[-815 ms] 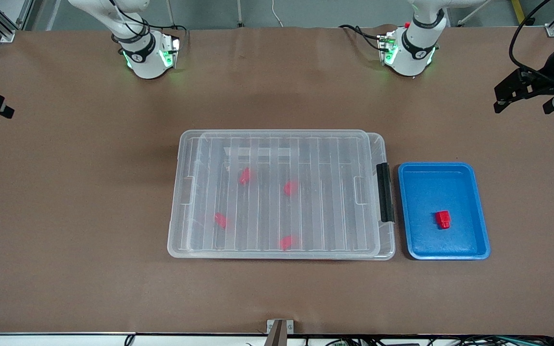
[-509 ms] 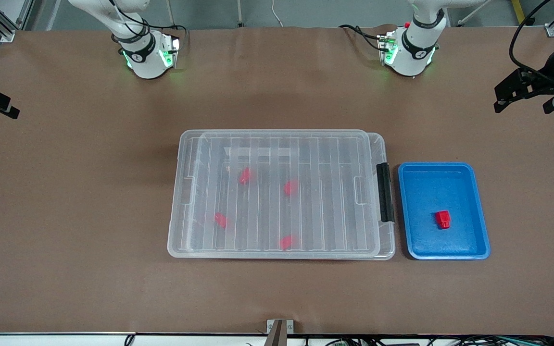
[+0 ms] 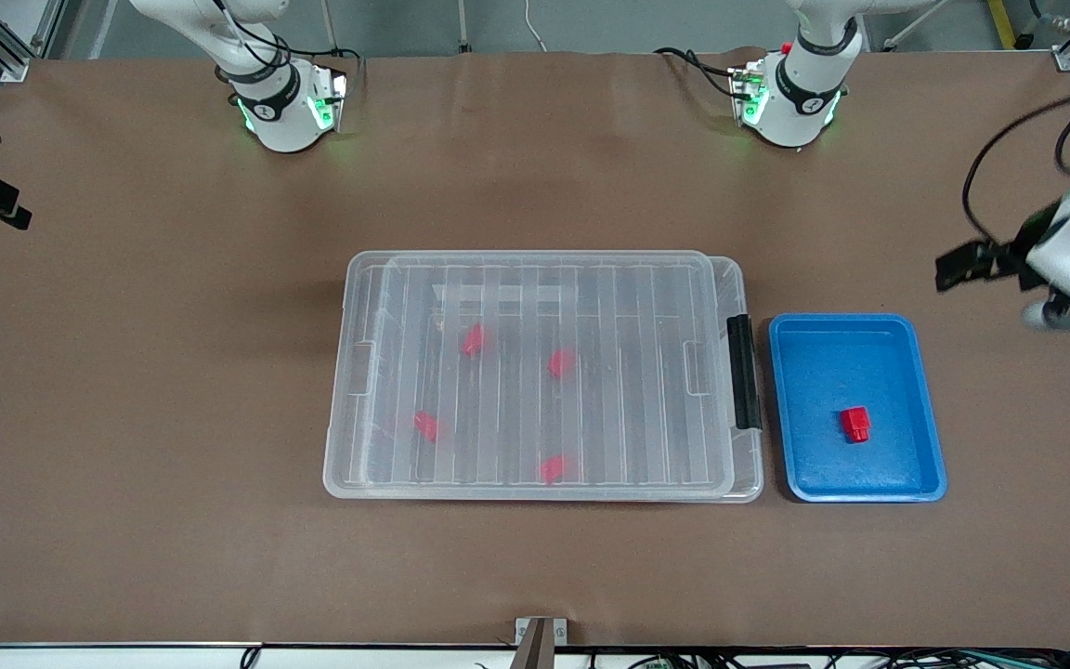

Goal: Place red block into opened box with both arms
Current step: 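Reach the left gripper to the red block while the right gripper reaches the lid, then grasp the red block with the left gripper while the right gripper grips the lid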

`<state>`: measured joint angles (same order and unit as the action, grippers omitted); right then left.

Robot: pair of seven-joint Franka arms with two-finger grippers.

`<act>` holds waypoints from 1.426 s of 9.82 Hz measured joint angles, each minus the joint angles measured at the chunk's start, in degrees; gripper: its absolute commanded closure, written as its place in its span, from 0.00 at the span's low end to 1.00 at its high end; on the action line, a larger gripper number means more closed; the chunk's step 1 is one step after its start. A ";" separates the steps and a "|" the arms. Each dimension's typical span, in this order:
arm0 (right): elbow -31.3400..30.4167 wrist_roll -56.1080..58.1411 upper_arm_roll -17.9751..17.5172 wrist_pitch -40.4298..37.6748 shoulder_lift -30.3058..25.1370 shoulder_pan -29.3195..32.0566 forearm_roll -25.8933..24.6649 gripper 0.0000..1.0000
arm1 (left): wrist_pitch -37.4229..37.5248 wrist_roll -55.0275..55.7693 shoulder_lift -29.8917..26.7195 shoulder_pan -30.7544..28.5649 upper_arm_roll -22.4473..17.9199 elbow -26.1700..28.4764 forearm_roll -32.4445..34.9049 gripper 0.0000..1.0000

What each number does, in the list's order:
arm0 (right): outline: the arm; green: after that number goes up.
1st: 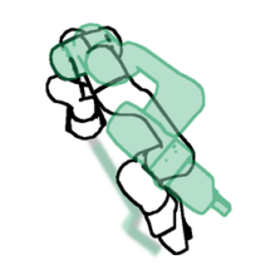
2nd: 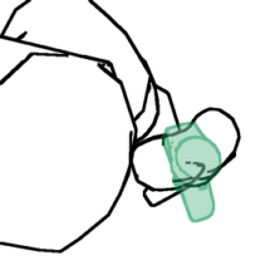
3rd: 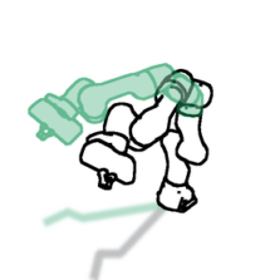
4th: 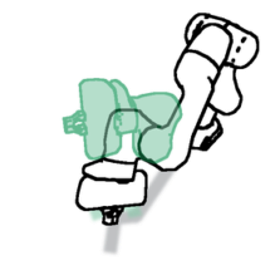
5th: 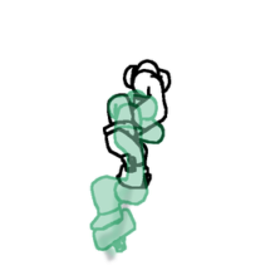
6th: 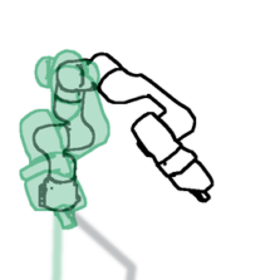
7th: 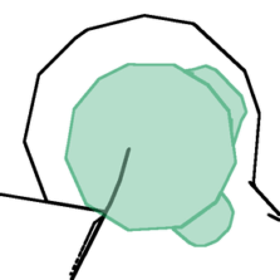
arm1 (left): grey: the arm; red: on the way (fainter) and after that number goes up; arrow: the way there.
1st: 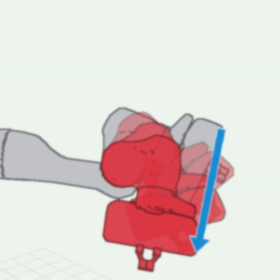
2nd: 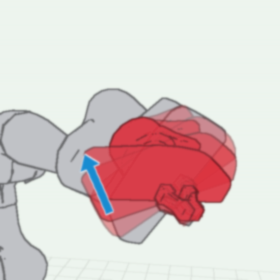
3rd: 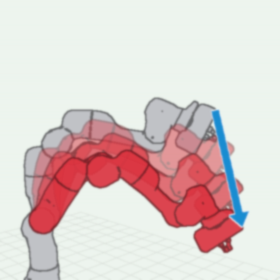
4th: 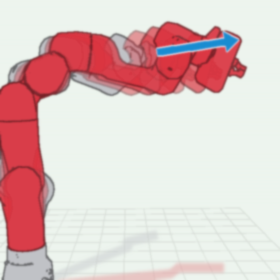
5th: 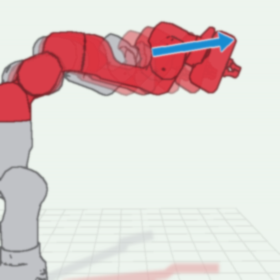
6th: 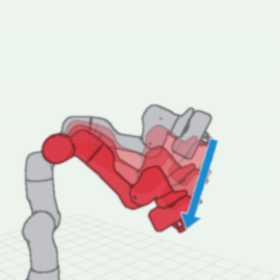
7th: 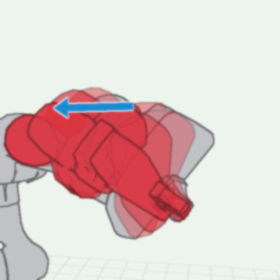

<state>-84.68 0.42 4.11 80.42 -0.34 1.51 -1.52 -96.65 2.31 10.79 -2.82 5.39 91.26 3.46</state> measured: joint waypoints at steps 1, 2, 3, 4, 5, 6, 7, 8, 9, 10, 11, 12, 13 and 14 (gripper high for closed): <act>-0.06 0.26 -0.28 0.00 0.02 -0.65 0.75 0.00 | -5.12 0.05 3.61 -0.65 -0.01 2.78 0.01 0.00; -0.26 0.29 -1.59 0.35 0.21 -1.92 1.51 0.00 | -9.28 0.80 7.78 -0.77 -0.01 3.95 0.02 0.00; -0.81 -1.45 -4.48 1.97 1.01 -3.46 1.71 0.00 | -13.26 1.87 11.83 -0.75 0.06 4.20 0.04 0.00; -1.61 -6.08 -8.45 4.94 3.03 -4.62 1.74 0.00 | -16.95 2.60 15.67 -0.74 0.09 4.24 0.04 0.00; -2.27 -10.74 -12.36 7.67 6.27 -5.62 1.69 0.00 | -19.87 3.19 18.87 -0.78 0.09 4.19 0.05 0.00; -2.65 -13.86 -14.95 10.05 10.24 -7.25 1.53 0.00 | -22.53 3.59 21.44 -0.91 0.05 4.16 0.06 0.01; -3.70 -16.54 -15.68 13.43 13.65 -9.53 1.28 0.00 | -25.20 3.65 23.62 -1.40 0.00 4.14 0.09 0.04; -5.81 -19.05 -15.85 18.26 16.16 -11.65 0.86 0.00 | -28.00 3.64 25.58 -2.22 -0.02 4.09 0.17 0.08; -8.76 -21.25 -15.90 23.53 17.73 -13.56 -0.10 0.00 | -30.64 3.57 27.31 -3.05 -0.02 4.06 0.27 0.19; -11.44 -23.11 -15.91 27.57 18.55 -14.71 -1.24 0.00 | -32.54 3.54 28.75 -3.41 -0.01 4.00 0.30 0.35; -13.09 -23.88 -15.91 29.72 19.07 -15.03 -2.58 0.00 | -33.67 3.59 29.86 -3.35 0.03 3.90 0.30 0.53; -13.90 -24.03 -15.83 30.94 19.63 -15.00 -3.89 0.00 | -34.15 3.68 30.65 -3.20 0.10 3.72 0.30 0.75; -14.07 -24.10 -15.75 32.01 20.35 -14.98 -4.66 0.00 | -34.26 3.77 30.96 -3.09 0.17 3.43 0.30 0.90; -14.07 -24.19 -15.69 32.89 20.87 -14.93 -4.98 0.00 | -34.26 3.79 30.89 -3.14 0.18 2.93 0.31 0.97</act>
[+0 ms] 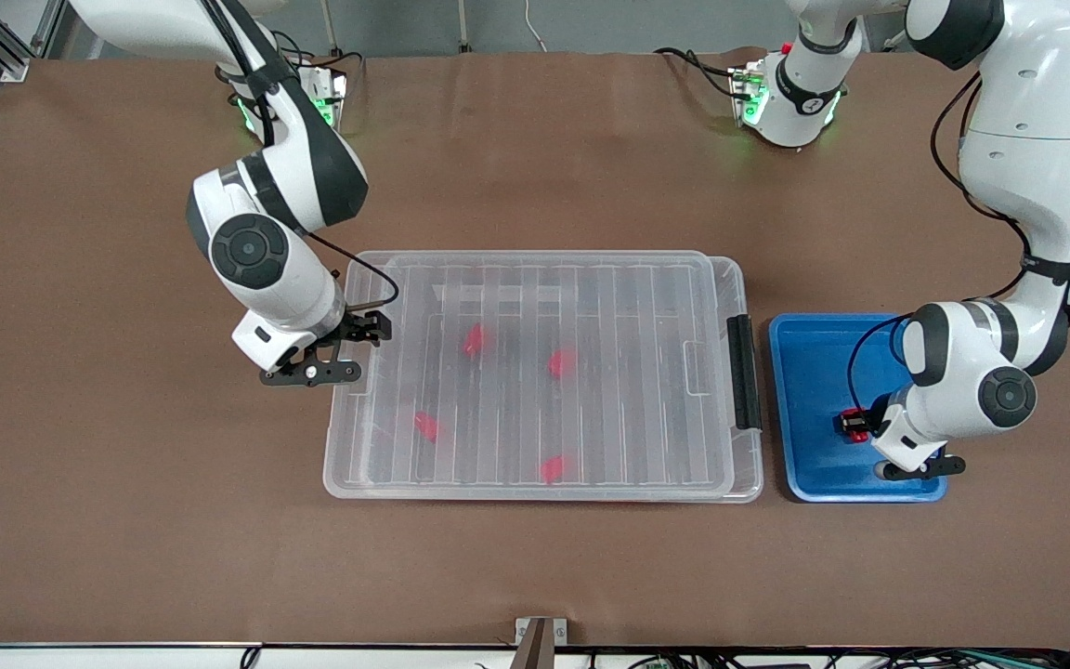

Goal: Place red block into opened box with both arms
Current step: 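Grasp the red block with the left gripper while the right gripper grips the lid, then slide the lid open with the right gripper while the left gripper carries the block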

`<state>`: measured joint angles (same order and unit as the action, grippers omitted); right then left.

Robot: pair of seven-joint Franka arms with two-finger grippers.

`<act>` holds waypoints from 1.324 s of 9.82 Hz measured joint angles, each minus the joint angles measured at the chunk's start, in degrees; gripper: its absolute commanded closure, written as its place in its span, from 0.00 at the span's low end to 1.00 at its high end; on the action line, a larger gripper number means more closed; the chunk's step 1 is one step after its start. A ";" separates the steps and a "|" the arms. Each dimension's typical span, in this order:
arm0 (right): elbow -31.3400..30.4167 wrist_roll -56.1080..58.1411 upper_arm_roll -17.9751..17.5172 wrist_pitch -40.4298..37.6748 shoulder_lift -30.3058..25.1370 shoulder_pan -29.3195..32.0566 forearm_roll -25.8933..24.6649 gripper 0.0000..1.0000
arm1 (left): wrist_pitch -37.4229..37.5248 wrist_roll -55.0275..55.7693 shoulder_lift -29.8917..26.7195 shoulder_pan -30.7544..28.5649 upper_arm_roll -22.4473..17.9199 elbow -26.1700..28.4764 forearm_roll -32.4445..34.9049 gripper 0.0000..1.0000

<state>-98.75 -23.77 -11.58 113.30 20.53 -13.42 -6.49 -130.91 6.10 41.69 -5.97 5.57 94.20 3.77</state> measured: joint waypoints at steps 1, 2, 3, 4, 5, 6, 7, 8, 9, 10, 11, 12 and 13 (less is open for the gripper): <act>-0.03 -0.03 0.07 0.60 0.34 0.18 -0.13 0.00 | 0.56 0.00 -0.32 -0.12 0.01 -0.78 0.02 1.00; -0.07 -0.03 0.15 1.27 0.94 0.28 -0.21 0.00 | 2.87 0.04 -1.44 -0.07 0.19 -1.78 0.02 1.00; -0.08 -0.04 0.22 2.02 1.77 0.30 -0.56 0.00 | 7.94 0.69 -3.60 0.20 0.83 -3.45 0.02 1.00; -0.07 -0.09 0.30 2.43 2.27 0.49 -0.92 0.00 | 14.40 2.05 -6.57 0.70 2.10 -5.43 0.01 1.00; 0.02 -0.09 0.30 2.45 2.26 1.04 -1.26 0.00 | 20.00 4.04 -9.99 1.14 4.08 -6.91 -0.04 1.00; 0.12 -0.09 0.33 2.46 2.23 1.82 -2.09 0.00 | 23.73 6.39 -13.20 1.46 6.57 -7.59 -0.08 1.00; 0.08 -0.09 0.47 2.46 2.31 2.77 -3.40 0.00 | 26.41 8.85 -15.78 1.74 9.18 -7.79 -0.10 1.00; 0.06 -0.03 0.51 2.48 2.36 3.74 -4.05 0.00 | 28.30 11.49 -17.43 1.87 11.69 -7.79 -0.17 1.00; 0.05 0.15 0.52 2.49 2.37 4.44 -4.28 0.00 | 29.15 15.27 -18.09 1.88 14.29 -7.76 -0.39 1.00; 0.04 0.52 0.52 2.47 2.37 4.77 -4.80 0.00 | 29.26 20.39 -18.05 1.93 17.31 -7.74 -0.43 1.00; 0.03 1.32 0.54 2.33 2.38 5.19 -5.26 0.00 | 29.25 25.53 -17.92 2.27 20.19 -7.59 -0.43 1.00; 0.02 3.01 0.62 1.89 2.38 6.10 -5.44 0.00 | 29.23 29.71 -17.85 3.24 21.84 -7.46 -0.43 1.00; 0.05 4.83 0.79 1.25 2.36 7.32 -5.58 0.00 | 28.87 32.88 -17.79 4.82 22.33 -7.37 -0.43 1.00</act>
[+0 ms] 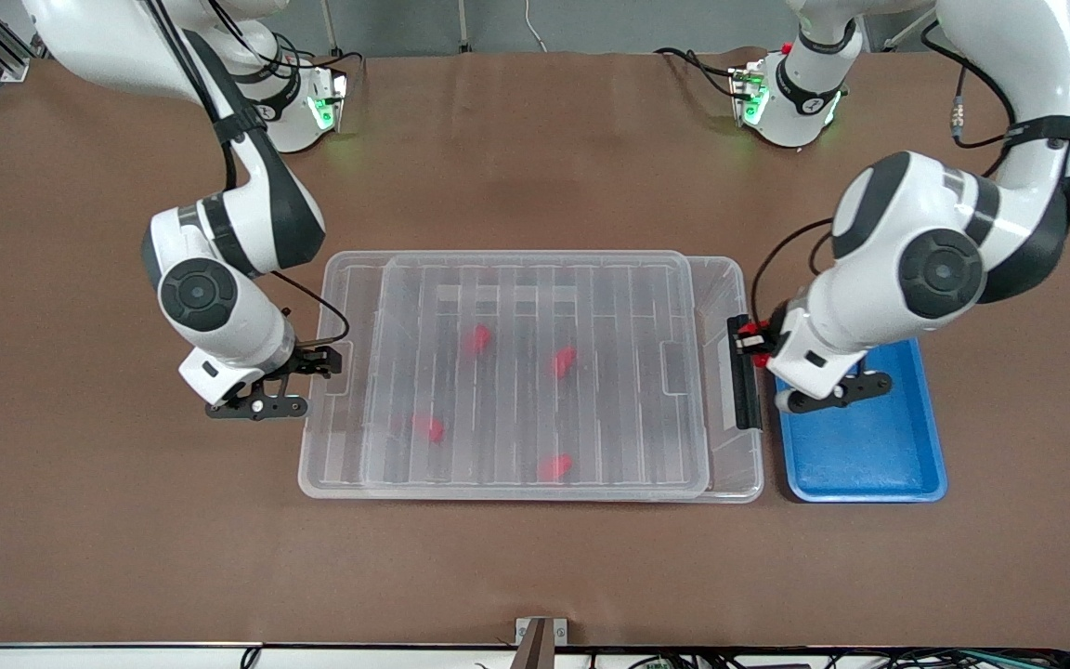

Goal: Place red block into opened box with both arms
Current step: 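Slide the lid open with the right gripper while the left gripper carries the block, then release the lid and pull the right gripper away from the box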

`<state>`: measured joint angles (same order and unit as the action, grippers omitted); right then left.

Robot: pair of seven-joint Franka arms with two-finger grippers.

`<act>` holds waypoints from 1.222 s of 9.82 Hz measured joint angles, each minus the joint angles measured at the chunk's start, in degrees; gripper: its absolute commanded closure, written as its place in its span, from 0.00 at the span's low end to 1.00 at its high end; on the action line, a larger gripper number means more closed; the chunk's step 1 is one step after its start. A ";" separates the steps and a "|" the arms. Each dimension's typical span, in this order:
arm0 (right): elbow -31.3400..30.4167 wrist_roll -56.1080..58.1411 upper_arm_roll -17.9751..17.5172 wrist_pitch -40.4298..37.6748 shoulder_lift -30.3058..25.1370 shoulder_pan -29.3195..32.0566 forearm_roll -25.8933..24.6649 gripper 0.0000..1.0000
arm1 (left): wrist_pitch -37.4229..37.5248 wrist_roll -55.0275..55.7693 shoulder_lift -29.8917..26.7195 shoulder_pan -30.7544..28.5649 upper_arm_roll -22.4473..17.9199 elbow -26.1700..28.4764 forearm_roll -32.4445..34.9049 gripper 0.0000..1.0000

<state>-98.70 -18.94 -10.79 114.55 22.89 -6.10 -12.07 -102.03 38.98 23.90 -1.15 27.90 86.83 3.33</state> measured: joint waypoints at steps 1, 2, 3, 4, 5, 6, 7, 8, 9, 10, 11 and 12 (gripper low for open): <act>0.05 1.70 0.23 -0.69 -0.06 1.16 -0.10 0.00 | -0.64 2.75 0.25 2.01 0.15 0.10 0.00 1.00; 0.08 3.45 0.87 -1.32 -0.16 1.76 -0.20 0.00 | -1.51 4.81 0.97 4.18 0.12 0.42 0.63 1.00; 0.11 5.81 2.33 -1.86 -0.22 1.89 -0.32 0.00 | -2.97 6.14 2.30 5.80 0.11 0.93 2.13 1.00; 0.17 8.65 4.18 -2.25 -0.26 1.98 -0.34 0.00 | -5.79 6.44 4.24 6.51 0.10 1.79 3.23 1.00; 0.32 11.11 5.90 -2.58 -0.30 2.06 -0.35 0.00 | -8.59 6.28 6.10 6.55 0.07 2.96 4.09 1.00; 0.51 12.78 7.28 -2.88 -0.38 2.13 -0.35 0.00 | -10.57 5.97 7.69 6.44 -0.01 4.30 5.85 1.00; 0.79 13.22 8.04 -3.00 -0.53 2.19 -0.35 0.00 | -12.19 5.82 9.21 6.37 -0.05 5.32 7.32 1.00; 1.99 13.23 8.17 -3.94 -0.77 2.18 -0.35 0.00 | -14.92 5.62 10.97 6.58 -0.01 6.22 7.84 1.00; 4.97 13.06 8.17 -7.05 -1.30 2.17 0.27 0.00 | -18.31 5.58 12.63 7.08 0.02 7.33 7.98 1.00; 9.51 12.80 8.35 -12.27 -2.39 2.20 2.73 0.00 | -21.57 5.58 13.87 7.56 0.06 8.76 8.21 1.00; 14.25 12.79 9.27 -17.87 -4.50 2.35 6.31 0.00 | -24.70 5.58 14.61 7.79 0.08 10.69 9.29 0.99; 17.42 12.89 10.85 -21.27 -7.32 2.55 8.39 0.00 | -27.16 5.63 15.12 7.73 0.03 12.35 10.23 0.91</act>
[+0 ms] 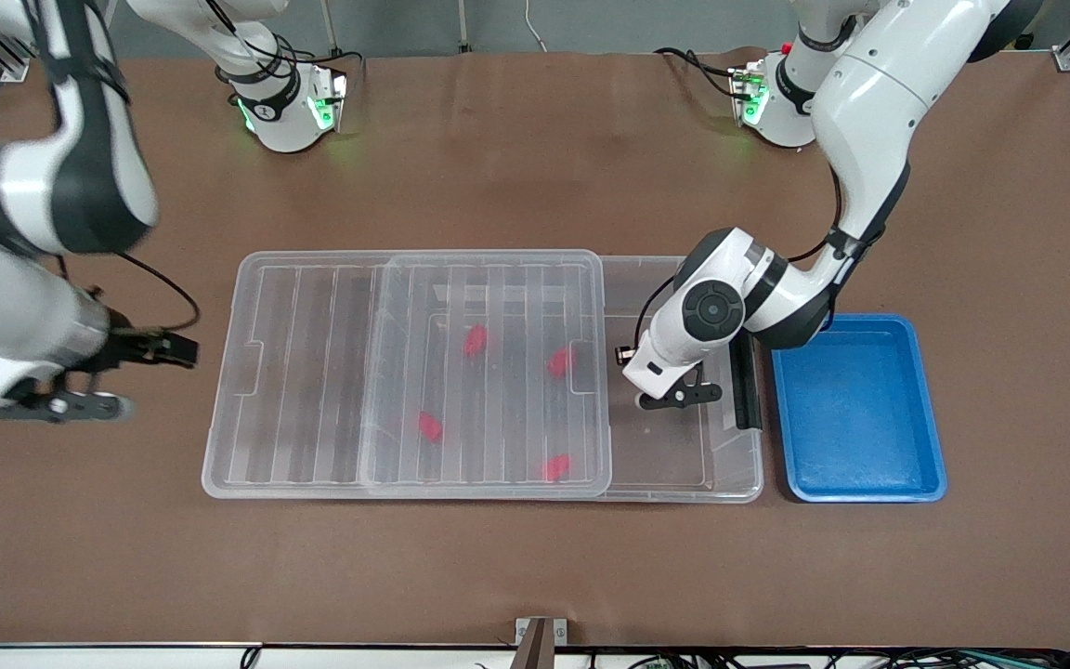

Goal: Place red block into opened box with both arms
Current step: 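Release the lid and pull the right gripper away from the box, then lower the red block into the box opening and open the left gripper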

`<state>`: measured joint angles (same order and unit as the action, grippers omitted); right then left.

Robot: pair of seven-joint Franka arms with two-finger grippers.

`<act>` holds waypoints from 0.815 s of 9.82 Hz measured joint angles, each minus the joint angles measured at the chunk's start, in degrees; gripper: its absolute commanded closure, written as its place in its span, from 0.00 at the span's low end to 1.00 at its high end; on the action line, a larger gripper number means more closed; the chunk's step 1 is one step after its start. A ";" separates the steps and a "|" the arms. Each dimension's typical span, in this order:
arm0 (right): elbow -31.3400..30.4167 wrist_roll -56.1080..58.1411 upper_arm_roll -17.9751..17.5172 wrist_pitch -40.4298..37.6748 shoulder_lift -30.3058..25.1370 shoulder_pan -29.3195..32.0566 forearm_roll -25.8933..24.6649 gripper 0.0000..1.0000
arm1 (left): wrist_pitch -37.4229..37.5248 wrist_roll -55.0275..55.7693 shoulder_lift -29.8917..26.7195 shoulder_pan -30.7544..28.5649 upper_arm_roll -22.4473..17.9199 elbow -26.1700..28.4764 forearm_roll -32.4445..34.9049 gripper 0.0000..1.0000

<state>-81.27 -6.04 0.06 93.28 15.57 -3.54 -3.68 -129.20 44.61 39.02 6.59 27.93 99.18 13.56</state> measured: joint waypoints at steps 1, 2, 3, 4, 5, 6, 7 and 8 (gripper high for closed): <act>1.55 0.29 1.52 -2.53 -3.56 0.38 0.92 0.00 | -1.50 0.02 0.69 -0.08 -0.09 0.97 0.35 0.74; 1.86 0.55 2.28 -5.70 -7.14 1.09 1.27 0.00 | -1.90 0.04 1.28 -0.24 -0.20 1.16 0.42 0.50; 1.83 0.72 2.66 -8.95 -10.15 2.01 1.80 0.00 | -2.17 0.03 1.59 -0.59 -0.36 1.13 0.45 0.01; 1.15 1.41 3.64 -11.18 -12.72 2.77 2.58 0.00 | -2.39 -0.02 1.62 -1.26 -0.44 0.88 0.50 0.00; -1.20 4.29 5.98 -11.51 -15.15 3.11 3.05 0.00 | -2.48 -0.05 1.58 -1.88 -0.42 0.11 0.53 0.00; -4.34 8.13 8.44 -10.40 -16.96 3.36 3.31 0.00 | -2.48 -0.02 1.48 -2.18 -0.32 -1.01 0.53 0.00; -6.26 10.75 9.99 -9.42 -17.67 3.61 3.49 0.00 | -1.81 0.02 0.98 -2.24 -0.14 -2.18 0.53 0.00; -6.95 11.53 10.32 -9.05 -17.75 3.71 3.57 0.00 | 0.85 0.25 -0.48 -2.29 0.20 -3.46 0.33 0.00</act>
<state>-88.22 5.49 10.38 84.23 -2.18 0.17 -0.12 -128.34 44.86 38.54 4.30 28.14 95.72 13.90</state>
